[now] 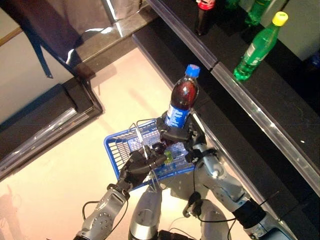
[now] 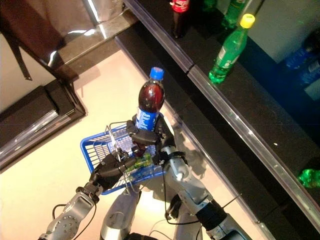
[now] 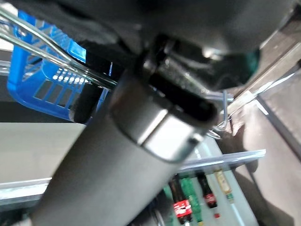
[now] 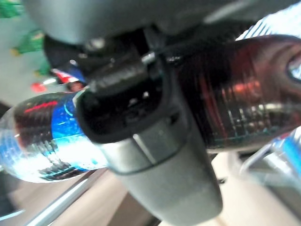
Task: Pick up the drink and place into the basket.
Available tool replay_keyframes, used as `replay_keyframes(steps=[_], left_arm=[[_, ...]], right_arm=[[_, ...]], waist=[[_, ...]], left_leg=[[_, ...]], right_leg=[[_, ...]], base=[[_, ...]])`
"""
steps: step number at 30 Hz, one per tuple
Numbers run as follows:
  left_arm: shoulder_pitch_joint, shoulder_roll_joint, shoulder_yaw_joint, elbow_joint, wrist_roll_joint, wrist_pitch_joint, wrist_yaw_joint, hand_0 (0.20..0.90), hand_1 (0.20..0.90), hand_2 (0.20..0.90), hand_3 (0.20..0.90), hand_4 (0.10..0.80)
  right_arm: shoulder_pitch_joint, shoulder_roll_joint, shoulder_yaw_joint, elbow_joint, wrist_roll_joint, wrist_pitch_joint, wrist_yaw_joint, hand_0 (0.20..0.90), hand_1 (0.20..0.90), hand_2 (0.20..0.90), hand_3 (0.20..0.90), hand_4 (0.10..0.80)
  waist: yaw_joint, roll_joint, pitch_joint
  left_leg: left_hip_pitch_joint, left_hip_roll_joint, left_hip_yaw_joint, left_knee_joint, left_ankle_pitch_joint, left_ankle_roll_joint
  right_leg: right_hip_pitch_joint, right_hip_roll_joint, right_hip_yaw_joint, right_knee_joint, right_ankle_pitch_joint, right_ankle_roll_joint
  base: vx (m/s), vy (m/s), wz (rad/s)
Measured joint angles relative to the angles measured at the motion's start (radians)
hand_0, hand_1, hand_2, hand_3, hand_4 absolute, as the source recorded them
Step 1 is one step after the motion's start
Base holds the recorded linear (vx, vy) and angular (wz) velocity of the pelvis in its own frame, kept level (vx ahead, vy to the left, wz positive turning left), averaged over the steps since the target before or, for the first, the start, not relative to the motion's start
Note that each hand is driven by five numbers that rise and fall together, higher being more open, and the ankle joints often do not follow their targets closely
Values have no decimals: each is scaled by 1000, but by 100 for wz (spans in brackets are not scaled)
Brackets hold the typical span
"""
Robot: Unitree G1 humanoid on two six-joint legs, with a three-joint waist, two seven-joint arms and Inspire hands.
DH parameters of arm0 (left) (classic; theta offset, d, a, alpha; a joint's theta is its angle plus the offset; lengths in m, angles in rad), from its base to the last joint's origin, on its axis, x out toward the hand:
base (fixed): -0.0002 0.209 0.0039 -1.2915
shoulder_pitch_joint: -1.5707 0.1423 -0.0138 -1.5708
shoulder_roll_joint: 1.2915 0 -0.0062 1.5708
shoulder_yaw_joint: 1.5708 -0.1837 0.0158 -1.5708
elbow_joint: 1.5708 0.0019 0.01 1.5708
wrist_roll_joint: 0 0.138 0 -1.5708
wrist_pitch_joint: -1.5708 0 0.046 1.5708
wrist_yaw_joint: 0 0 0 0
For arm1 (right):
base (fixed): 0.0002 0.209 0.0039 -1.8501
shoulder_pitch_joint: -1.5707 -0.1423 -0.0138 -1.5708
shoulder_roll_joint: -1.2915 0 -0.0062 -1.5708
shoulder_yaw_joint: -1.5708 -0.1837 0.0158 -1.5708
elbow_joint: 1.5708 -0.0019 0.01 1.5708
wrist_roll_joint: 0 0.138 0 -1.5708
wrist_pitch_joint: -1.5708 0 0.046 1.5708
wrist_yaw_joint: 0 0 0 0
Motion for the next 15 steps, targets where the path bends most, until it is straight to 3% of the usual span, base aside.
replay_keyframes(steps=[15], left_arm=[[-37,77,5,-94,2,117,-270,300,300,300,200,100]], right_arm=[[-23,56,2,244,-69,9,-46,300,300,300,200,100]], waist=[[46,0,-1]], left_leg=[[0,-16,-47,-14,8,-4]], right_leg=[[24,-8,-31,-8,-14,4]], base=[[10,-15,10]])
